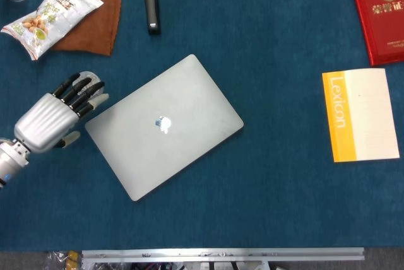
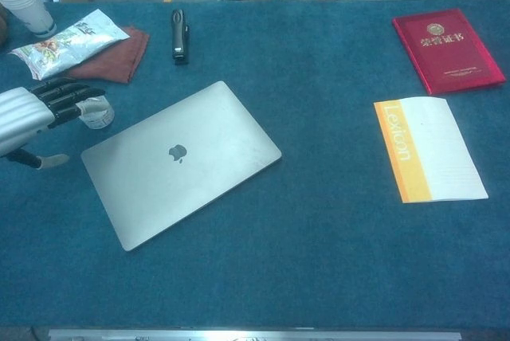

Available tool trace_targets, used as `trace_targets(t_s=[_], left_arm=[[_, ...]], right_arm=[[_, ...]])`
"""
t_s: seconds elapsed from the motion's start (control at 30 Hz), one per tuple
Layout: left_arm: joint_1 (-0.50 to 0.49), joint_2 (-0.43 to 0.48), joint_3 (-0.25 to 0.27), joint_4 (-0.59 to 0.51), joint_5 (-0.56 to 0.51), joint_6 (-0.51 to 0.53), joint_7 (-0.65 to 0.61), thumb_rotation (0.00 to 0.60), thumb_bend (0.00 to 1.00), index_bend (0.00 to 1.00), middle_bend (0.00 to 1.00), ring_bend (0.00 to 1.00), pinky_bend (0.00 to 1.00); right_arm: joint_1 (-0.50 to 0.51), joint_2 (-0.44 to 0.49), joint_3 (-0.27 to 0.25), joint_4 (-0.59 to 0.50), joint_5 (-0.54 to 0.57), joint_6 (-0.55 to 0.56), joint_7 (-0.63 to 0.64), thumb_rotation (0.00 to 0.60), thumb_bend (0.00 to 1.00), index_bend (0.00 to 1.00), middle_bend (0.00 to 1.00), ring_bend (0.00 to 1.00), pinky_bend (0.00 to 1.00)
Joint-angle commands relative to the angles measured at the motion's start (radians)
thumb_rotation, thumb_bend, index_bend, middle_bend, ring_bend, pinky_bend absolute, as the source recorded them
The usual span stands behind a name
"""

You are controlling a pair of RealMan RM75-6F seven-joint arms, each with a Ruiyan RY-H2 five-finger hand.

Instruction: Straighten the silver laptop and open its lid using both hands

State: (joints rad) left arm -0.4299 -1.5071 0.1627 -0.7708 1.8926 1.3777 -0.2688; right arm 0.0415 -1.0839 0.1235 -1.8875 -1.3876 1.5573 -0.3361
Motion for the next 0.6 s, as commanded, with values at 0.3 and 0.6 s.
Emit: trace_targets(t_s=[0.3,0.6], left_arm=[[0.007,-0.053,0.038,0.11,-0.008,0.018,-0.067,0.6,0.25,0.0,0.0,0.0,0.0],[-0.003,-0.11,0.059,0.192,-0.01,0.001,-0.089,0.6,0.25,0.0,0.0,0.0,0.0]], right_arm=[[-0.007,-0.008,-0.005,-0.017,-0.008,0.019,-0.029,0.6,0.16,0.0,0.06,0.01,0.1],[-0.015,0.002,-0.005,-0.022,-0.003,0.028,-0.029,0.6,0.16,0.0,0.06,0.01,0.1]])
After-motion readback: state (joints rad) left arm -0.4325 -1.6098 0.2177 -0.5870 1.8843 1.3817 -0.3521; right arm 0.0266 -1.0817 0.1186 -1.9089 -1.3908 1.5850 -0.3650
